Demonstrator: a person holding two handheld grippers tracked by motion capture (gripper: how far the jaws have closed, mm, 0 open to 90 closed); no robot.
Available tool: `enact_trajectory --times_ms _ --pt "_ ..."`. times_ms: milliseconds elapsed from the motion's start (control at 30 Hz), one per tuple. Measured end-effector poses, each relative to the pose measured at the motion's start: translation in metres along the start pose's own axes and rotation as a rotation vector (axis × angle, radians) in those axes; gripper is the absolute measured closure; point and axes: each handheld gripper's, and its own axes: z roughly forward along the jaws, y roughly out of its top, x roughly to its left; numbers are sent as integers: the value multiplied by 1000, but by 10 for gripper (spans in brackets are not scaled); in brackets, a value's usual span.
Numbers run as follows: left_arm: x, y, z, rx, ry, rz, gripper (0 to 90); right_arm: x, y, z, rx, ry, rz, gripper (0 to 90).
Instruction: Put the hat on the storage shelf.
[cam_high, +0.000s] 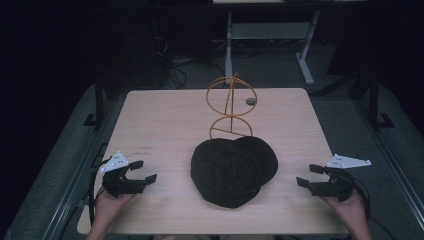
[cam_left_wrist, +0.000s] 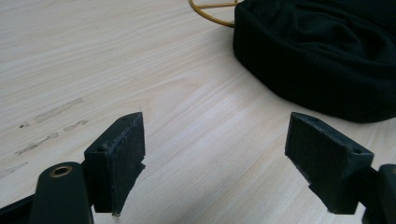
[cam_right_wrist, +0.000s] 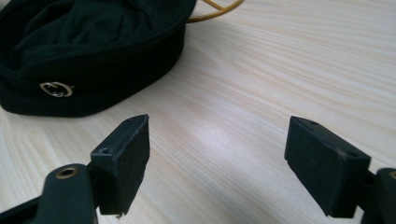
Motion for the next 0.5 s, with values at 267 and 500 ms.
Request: enact_trajectory --times_ms 267,500 --pt "-2 -1 2 10 1 12 197 10 12 -6 -6 44 -45 221" --pt "0 -2 1 -6 -3 7 195 29 39 -9 -8 81 -102 198"
